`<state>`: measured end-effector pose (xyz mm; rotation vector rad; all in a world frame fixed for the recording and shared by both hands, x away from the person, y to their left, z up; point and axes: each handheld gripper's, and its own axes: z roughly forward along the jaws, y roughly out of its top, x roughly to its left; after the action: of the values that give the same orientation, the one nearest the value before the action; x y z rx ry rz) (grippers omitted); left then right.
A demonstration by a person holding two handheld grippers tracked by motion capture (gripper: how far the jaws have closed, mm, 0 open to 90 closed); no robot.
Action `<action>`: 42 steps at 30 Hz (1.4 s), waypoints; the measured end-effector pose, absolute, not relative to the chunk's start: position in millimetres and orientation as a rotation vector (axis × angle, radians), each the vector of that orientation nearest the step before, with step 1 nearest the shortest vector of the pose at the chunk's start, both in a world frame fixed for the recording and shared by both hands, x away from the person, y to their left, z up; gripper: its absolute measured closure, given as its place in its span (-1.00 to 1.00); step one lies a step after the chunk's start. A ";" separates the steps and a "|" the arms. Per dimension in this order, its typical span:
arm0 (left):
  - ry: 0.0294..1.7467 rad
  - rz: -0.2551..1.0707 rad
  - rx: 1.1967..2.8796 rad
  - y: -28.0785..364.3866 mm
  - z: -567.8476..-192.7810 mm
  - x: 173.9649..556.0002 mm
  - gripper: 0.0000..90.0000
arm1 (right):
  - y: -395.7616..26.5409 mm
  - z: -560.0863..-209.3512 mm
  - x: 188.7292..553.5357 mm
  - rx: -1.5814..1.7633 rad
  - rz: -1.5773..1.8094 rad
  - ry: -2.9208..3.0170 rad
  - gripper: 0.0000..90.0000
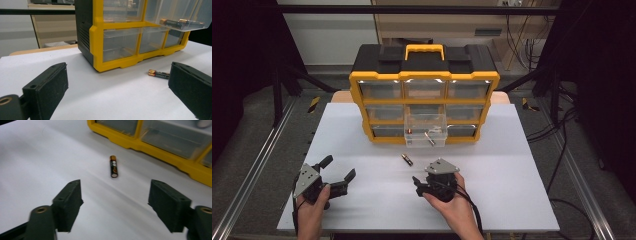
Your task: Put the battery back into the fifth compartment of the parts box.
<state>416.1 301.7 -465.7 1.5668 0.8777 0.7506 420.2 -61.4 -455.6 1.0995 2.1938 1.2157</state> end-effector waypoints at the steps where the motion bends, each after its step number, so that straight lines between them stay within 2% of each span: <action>1: 0.879 0.748 1.566 302.1 -465.9 417.1 -0.94 | -56.6 -457.4 421.9 1.086 1.220 2.204 -0.29; 12: 0.856 0.750 1.585 296.8 -465.7 415.5 -0.94 | -9.6 -481.0 454.0 1.002 1.149 2.248 0.18; 21: 0.864 0.749 1.583 298.4 -466.2 417.5 -0.94 | -2.7 -490.7 477.6 1.007 1.106 2.244 0.29; 38: 0.859 0.750 1.587 298.2 -465.9 417.9 -0.93 | -0.1 -498.8 489.9 1.040 1.087 2.237 0.40; 42: 0.860 0.747 1.585 298.4 -465.8 417.9 -0.93 | 1.1 -502.5 490.6 1.056 1.072 2.265 0.50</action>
<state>417.9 298.4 -465.8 1.5851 0.8603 0.7472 490.6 1.1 -502.5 1.0561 2.2645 1.0722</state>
